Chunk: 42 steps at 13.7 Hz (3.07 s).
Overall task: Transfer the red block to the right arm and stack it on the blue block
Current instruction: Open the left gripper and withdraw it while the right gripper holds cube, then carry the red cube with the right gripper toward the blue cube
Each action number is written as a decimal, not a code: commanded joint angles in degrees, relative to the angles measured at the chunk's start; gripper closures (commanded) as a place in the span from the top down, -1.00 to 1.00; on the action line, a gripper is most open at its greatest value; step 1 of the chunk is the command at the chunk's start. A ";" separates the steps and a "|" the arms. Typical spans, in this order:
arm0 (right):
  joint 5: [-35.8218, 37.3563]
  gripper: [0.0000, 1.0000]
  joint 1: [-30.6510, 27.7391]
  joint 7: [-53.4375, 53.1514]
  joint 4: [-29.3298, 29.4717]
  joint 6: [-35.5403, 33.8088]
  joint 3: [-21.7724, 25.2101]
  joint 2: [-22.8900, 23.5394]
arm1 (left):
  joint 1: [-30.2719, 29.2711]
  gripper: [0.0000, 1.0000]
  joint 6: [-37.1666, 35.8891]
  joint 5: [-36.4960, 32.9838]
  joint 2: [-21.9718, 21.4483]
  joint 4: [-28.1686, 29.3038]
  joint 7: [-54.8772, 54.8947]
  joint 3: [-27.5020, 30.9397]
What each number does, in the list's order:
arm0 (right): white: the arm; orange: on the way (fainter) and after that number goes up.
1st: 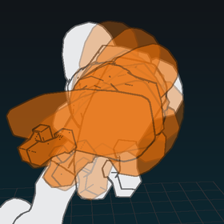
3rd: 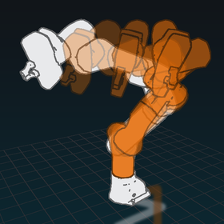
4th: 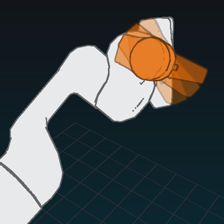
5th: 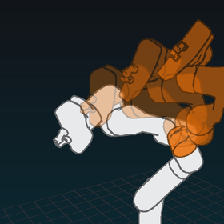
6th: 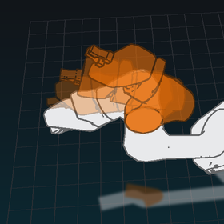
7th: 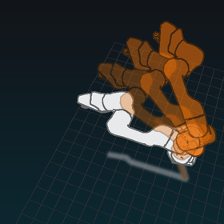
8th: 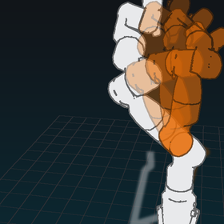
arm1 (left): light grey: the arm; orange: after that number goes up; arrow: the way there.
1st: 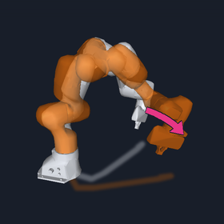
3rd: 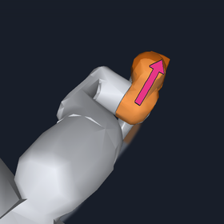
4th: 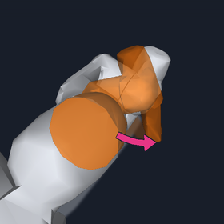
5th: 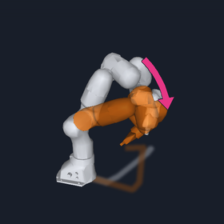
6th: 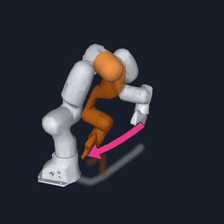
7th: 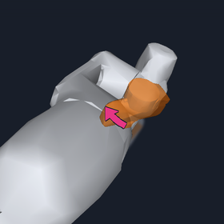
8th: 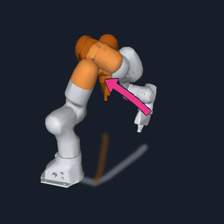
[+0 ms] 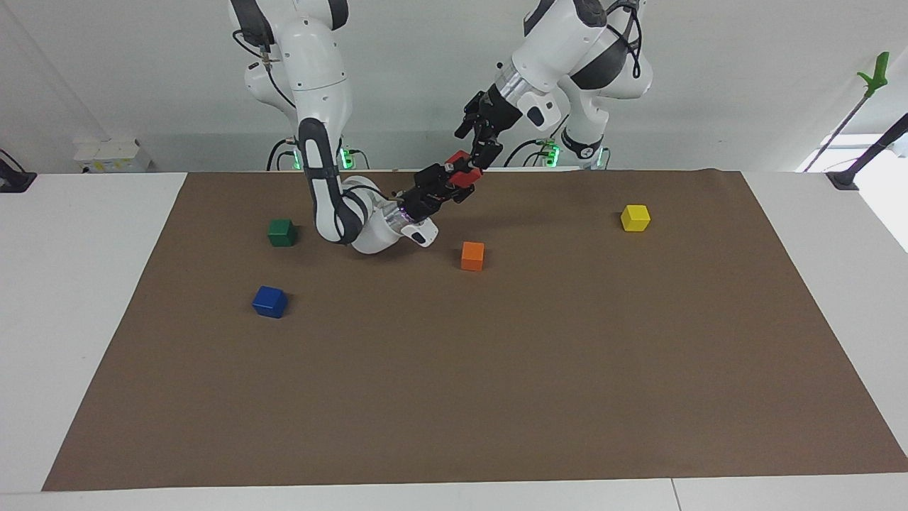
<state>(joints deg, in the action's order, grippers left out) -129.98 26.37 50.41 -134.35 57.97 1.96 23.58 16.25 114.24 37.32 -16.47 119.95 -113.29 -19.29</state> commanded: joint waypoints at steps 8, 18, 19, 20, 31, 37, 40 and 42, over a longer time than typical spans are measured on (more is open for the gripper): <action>5.43 -1.00 -5.79 -9.00 4.44 12.25 0.24 -7.31 | -27.13 1.00 -16.34 -9.60 -3.48 -0.77 43.80 0.74; 19.93 -1.00 -11.86 -22.35 11.47 28.41 0.41 -15.66 | -34.10 1.00 -20.44 -33.96 4.31 -11.81 92.68 0.83; 20.47 -1.00 -12.30 -23.76 12.35 29.47 0.50 -16.19 | -34.00 1.00 -23.51 -36.25 7.91 -16.72 95.51 0.83; 21.95 -1.00 -12.48 -24.99 13.23 31.13 0.50 -16.89 | -34.00 1.00 -26.06 -37.75 11.08 -21.21 96.67 0.75; 46.20 -1.00 -14.59 -44.85 23.94 41.42 0.50 -23.22 | -18.71 1.00 -24.34 -37.15 17.97 -28.12 97.20 14.72; 66.23 -1.00 -14.85 -53.82 31.94 41.79 0.50 -22.61 | -17.40 1.00 -24.42 -37.15 20.51 -29.86 101.95 14.98; 81.50 -1.00 -14.94 -58.31 36.34 41.44 0.50 -22.44 | -16.69 1.00 -24.94 -37.15 19.82 -29.69 101.60 15.42; 90.65 -1.00 -15.03 -59.37 37.14 41.08 0.50 -22.35 | -16.69 1.00 -24.33 -37.15 19.72 -29.78 102.04 15.68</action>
<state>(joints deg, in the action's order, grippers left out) -46.25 12.18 -7.28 -99.14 99.51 2.97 0.62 -1.67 89.53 -0.54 3.64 90.53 -12.29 -5.21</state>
